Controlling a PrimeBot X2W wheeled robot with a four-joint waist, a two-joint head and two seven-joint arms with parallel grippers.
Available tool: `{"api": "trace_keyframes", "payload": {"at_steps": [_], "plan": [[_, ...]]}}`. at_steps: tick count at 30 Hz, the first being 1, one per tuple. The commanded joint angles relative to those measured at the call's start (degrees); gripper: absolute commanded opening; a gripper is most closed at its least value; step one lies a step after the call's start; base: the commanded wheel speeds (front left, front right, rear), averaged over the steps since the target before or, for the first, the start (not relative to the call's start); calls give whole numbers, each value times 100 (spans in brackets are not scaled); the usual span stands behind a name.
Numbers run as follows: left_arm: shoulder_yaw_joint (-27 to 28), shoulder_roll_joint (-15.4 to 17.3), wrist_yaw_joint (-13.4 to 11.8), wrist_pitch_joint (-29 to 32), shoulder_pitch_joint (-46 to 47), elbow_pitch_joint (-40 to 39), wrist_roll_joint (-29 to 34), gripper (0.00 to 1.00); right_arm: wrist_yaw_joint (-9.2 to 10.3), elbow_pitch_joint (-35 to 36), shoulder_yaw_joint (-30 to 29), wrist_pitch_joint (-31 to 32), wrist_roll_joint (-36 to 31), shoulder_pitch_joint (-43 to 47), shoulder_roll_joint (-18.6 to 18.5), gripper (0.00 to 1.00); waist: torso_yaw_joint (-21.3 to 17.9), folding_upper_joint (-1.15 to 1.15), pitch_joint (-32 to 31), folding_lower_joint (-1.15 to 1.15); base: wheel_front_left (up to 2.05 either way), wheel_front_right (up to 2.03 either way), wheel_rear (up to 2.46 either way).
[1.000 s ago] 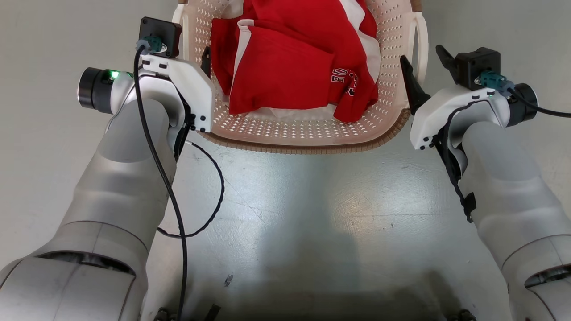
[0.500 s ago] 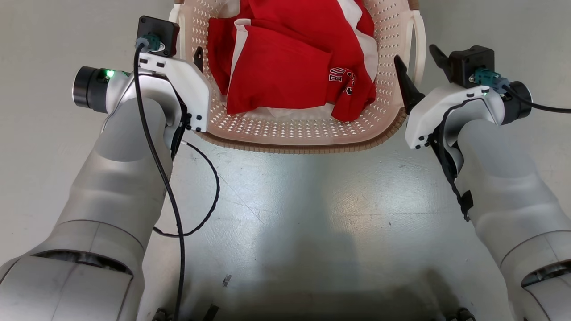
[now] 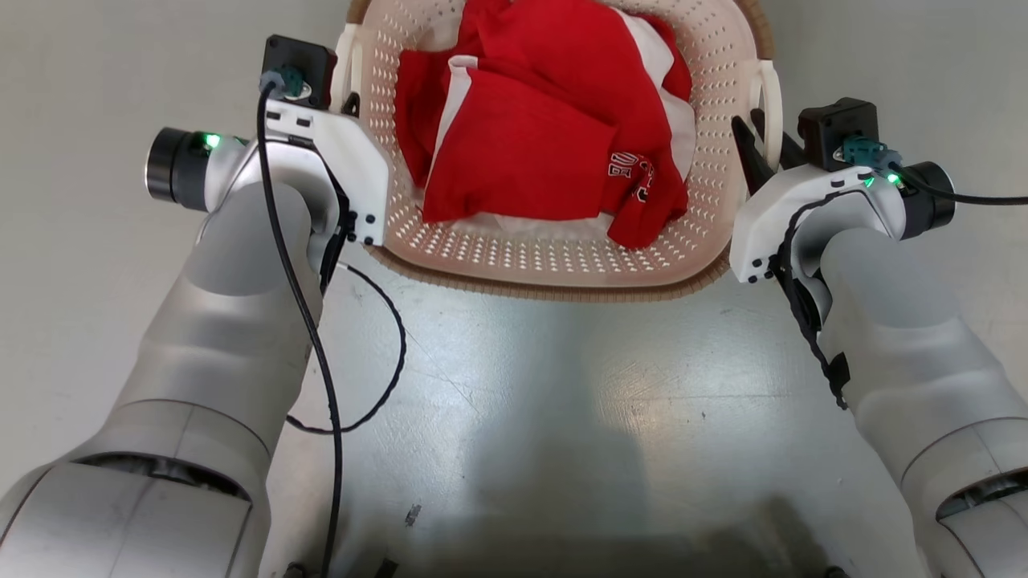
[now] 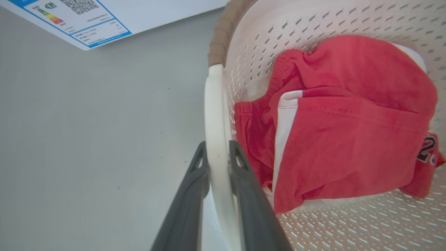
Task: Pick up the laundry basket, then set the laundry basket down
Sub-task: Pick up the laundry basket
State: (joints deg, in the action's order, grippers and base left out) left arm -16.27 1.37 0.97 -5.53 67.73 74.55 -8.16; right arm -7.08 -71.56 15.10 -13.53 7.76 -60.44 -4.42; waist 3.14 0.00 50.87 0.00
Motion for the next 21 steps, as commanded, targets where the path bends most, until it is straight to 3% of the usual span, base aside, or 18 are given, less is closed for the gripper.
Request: {"api": "trace_keyframes", "payload": {"at_steps": [1,11,21], "plan": [[14,175,-39,1,-146,-60,-42,0,-41,-6,156,42,-31,85,154,0,7,0,-53,0,0,0,0],[-68,157,-17,189,-584,-60,-231,0,-41,-106,533,336,181,307,154,0,19,0,-641,0,0,0,0],[-150,153,57,513,-1276,-60,-440,0,-41,121,1514,1035,1007,826,154,0,-48,0,-1716,0,0,0,0]]}}
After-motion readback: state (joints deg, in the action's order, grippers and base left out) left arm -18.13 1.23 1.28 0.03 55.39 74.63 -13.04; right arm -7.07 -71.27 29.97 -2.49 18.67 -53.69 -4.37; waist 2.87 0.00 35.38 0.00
